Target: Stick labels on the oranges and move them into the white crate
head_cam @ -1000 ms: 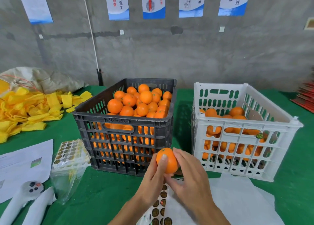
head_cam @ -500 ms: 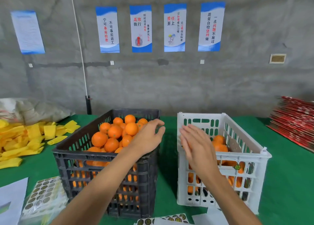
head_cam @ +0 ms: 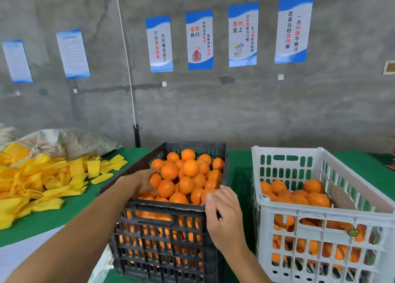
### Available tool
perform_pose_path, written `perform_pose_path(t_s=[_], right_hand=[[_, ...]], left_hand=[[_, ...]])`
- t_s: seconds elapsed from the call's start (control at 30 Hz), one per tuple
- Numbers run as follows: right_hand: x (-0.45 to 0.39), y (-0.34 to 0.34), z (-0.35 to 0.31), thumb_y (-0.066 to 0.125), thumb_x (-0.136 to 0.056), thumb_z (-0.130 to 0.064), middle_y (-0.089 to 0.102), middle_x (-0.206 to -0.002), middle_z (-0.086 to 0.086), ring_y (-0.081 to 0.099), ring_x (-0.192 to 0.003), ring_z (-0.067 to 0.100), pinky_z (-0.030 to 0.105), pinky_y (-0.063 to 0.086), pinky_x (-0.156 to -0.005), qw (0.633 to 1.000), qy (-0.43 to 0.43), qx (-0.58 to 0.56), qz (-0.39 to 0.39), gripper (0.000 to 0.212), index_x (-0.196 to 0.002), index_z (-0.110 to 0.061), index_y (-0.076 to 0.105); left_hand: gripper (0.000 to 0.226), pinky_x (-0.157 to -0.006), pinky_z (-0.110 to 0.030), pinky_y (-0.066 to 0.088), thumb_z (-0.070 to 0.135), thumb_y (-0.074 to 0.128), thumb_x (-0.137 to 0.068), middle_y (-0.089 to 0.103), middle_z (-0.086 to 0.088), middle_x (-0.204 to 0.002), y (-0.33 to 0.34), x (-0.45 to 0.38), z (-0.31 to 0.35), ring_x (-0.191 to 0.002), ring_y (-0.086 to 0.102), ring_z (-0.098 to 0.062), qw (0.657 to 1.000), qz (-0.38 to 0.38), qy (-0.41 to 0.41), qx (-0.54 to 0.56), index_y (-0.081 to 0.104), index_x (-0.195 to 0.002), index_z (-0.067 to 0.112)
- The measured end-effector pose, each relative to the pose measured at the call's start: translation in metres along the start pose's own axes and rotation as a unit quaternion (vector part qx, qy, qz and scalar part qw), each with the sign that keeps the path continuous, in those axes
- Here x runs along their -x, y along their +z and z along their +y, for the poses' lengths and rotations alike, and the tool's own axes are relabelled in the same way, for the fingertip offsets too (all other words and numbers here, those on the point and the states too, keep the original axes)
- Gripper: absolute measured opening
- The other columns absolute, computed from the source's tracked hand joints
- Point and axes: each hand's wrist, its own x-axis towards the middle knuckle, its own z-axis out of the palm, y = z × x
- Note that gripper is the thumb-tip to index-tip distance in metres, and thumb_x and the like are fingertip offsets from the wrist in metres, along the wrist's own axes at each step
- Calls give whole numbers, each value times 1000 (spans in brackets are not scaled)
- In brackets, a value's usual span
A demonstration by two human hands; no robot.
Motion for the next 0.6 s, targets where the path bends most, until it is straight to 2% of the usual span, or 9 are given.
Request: perform_pose_path(t_s=[0.13, 0.2, 0.27, 0.33, 0.37, 0.4, 0.43, 0.5, 0.6], right_hand=[[0, 2, 1, 42, -107, -25, 40, -66, -2, 43, -69, 20, 38, 44, -89, 1000, -21, -8, 3, 44, -66, -10, 47], [-4, -4, 0, 43, -106, -23, 37, -65, -3, 40, -68, 18, 37, 42, -81, 999, -30, 4, -25, 44, -64, -11, 43], [-11, -15, -3, 44, -106, -27, 39, -65, -7, 40, -70, 12, 32, 39, -80, 995, -42, 31, -84, 43, -65, -14, 45], [-22, -30, -8, 42, -107, -41, 59, -82, -17, 51, -84, 0, 26, 39, -88, 984, -17, 48, -171, 37, -85, -22, 65], [-27, -38, -14, 39, -106, -52, 64, -103, -24, 53, -99, -9, 21, 40, -93, 978, 12, 42, -202, 36, -111, -31, 68], [-31, -45, -21, 36, -103, -63, 60, -124, -29, 50, -112, -16, 17, 39, -97, 975, 48, 20, -216, 44, -135, -40, 56], [-33, -52, -28, 35, -100, -71, 53, -137, -31, 48, -121, -16, 14, 40, -99, 974, 80, -17, -211, 54, -147, -46, 42], [-27, -62, -41, 40, -95, -76, 50, -144, -28, 50, -128, -9, 12, 45, -99, 976, 102, -79, -174, 60, -150, -51, 33], [12, -78, -45, 50, -95, -72, 55, -136, -25, 56, -124, 1, 15, 48, -96, 985, 68, -75, -137, 56, -144, -44, 45]], left_hand=[[72, -103, -46, 51, 30, 82, -82, 57, -14, -142, -4, 4, 8, -126, 58, -34, 995, 84, 38, -44, 49, -146, 32], [69, -100, -47, 52, 37, 82, -80, 60, -12, -136, -9, 22, 19, -120, 60, -33, 982, 168, 86, 9, 51, -142, 35], [70, -97, -44, 53, 47, 83, -80, 61, -6, -130, -14, 46, 37, -115, 61, -28, 947, 274, 149, 83, 51, -142, 39], [69, -93, -38, 54, 53, 82, -79, 60, 3, -126, -14, 80, 59, -107, 62, -19, 901, 327, 231, 166, 51, -140, 44], [70, -91, -32, 54, 55, 81, -78, 59, 8, -126, -10, 98, 70, -105, 63, -14, 879, 339, 277, 188, 50, -140, 44], [72, -89, -27, 53, 56, 81, -78, 57, 11, -127, -3, 118, 80, -105, 62, -10, 859, 346, 321, 197, 50, -142, 43], [73, -87, -21, 52, 53, 81, -78, 56, 13, -128, 7, 137, 90, -107, 61, -7, 841, 350, 360, 199, 49, -143, 41], [76, -86, -13, 47, 45, 83, -81, 52, 11, -135, 33, 169, 105, -116, 57, -7, 812, 358, 417, 195, 48, -147, 32], [82, -92, -12, 47, 38, 87, -77, 47, 9, -139, 80, 202, 108, -125, 52, -5, 797, 341, 455, 206, 46, -147, 26]])
